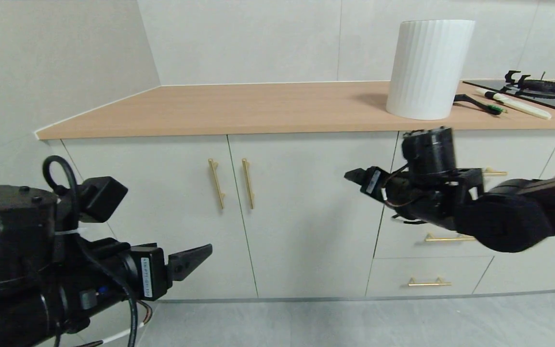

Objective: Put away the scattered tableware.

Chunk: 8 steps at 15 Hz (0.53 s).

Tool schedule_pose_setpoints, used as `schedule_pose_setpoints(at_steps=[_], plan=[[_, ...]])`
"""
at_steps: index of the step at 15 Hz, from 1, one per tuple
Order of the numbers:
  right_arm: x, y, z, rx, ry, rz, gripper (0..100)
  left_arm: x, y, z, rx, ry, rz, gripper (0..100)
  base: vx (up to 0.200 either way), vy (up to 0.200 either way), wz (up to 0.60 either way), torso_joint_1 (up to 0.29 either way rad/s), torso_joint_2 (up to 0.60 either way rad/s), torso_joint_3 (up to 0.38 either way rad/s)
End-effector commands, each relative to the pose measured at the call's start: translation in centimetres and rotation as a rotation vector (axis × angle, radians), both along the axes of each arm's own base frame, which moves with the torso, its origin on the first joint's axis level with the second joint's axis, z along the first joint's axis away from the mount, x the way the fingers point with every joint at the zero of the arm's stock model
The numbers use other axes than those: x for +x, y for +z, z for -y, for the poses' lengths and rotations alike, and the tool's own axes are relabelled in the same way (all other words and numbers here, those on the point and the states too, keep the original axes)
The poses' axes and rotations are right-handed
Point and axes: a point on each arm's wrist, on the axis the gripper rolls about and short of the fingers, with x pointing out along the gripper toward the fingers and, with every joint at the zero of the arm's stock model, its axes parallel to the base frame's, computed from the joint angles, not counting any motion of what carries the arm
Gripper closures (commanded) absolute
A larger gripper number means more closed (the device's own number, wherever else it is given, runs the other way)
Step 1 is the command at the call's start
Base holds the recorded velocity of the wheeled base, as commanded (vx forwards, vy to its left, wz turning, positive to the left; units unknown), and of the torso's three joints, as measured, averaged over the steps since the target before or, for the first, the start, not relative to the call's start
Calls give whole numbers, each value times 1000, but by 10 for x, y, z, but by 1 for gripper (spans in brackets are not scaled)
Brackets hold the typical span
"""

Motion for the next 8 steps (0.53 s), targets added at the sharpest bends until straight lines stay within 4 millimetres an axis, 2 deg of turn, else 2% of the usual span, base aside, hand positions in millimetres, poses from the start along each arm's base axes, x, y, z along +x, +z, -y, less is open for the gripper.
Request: schedule_pose_setpoints(at_steps=[1,2,3,4,6,7,8], plan=[[-133,66,104,-105,-47,286,0,-44,11,-32,-63,48,131,0,0,0,0,0,0,0],[-156,68,118,-140,-58,335,0,-56,10,-40,-59,53,163,0,0,0,0,0,0,0],[-201,64,144,-218,-82,422,0,-79,10,-56,-42,82,249,0,0,0,0,0,0,0],[-237,55,161,-274,-116,478,0,-99,9,-69,-32,124,322,0,0,0,0,0,0,0],[-282,43,179,-286,-153,510,0,-133,9,-83,-23,162,427,0,0,0,0,0,0,0],[-299,36,185,-287,-161,515,0,-146,7,-87,-16,175,452,0,0,0,0,0,0,0],[-327,23,194,-296,-169,519,0,-170,1,-94,12,209,500,0,0,0,0,0,0,0]])
